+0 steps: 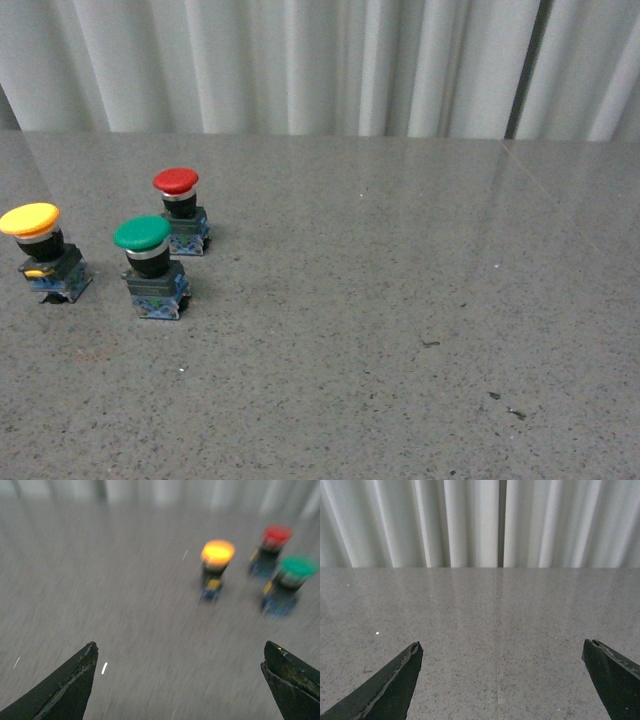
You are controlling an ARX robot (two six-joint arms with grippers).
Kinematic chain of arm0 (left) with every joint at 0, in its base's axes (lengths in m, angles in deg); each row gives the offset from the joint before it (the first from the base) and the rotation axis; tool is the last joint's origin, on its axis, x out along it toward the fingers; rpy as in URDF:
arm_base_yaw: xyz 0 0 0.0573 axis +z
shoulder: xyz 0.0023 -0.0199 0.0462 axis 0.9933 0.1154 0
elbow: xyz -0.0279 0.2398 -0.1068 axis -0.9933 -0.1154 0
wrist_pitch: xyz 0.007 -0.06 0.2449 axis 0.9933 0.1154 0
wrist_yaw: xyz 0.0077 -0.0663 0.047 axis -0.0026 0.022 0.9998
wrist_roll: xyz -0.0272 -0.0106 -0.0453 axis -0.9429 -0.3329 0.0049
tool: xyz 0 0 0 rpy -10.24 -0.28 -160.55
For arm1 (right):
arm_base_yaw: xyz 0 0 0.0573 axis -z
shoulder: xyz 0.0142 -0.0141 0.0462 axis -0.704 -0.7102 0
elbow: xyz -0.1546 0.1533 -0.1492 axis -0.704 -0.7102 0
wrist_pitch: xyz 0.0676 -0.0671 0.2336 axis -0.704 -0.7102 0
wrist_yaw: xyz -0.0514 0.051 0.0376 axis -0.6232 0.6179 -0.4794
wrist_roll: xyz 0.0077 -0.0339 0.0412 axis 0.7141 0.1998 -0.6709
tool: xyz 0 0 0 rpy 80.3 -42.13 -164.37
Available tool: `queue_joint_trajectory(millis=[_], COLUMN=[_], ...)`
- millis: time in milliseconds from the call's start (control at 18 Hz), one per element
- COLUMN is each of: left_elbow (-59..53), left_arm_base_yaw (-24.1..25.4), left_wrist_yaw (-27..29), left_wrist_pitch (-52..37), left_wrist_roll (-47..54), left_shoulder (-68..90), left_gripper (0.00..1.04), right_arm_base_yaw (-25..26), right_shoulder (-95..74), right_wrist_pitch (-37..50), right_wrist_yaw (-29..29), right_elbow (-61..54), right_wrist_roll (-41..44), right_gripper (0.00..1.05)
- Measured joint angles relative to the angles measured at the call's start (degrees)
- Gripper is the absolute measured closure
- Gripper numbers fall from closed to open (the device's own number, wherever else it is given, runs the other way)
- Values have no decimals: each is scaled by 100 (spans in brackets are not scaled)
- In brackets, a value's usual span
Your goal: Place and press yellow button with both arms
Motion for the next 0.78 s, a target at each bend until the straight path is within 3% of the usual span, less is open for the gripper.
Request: queue_joint_trajectory(millis=[56, 111, 167, 278, 500, 667, 778], left_elbow=[352, 538, 743, 907, 2098, 3526, 4153], left_arm_base_yaw=[-315, -39, 350, 590, 1255, 1102, 914], left_wrist_yaw=[844, 1099, 975, 820, -205, -1001, -1235], left_wrist_pitch=[243, -164, -592, -916, -2363, -2124, -1902], left_wrist_roll=[-20, 7, 59, 138, 481, 542, 481], left_shoulder=[708, 1121, 1480, 1735, 3722, 5893, 6843], left_gripper=[7, 7, 7, 7, 7, 7, 7], right_arm_base_yaw=[0, 0, 0, 0, 0, 0, 0], right_shoulder=[0, 0, -2, -2, 0, 0, 0], right_wrist_pitch=[7, 11, 0, 0, 7, 7, 4], right_wrist_yaw=[15, 9, -2, 4, 7, 7, 7], right_elbow=[0, 0, 0, 0, 0, 0, 0], right_wrist_roll=[9, 7, 7, 7, 7, 7, 7], right_gripper=[7, 7, 7, 7, 7, 7, 7])
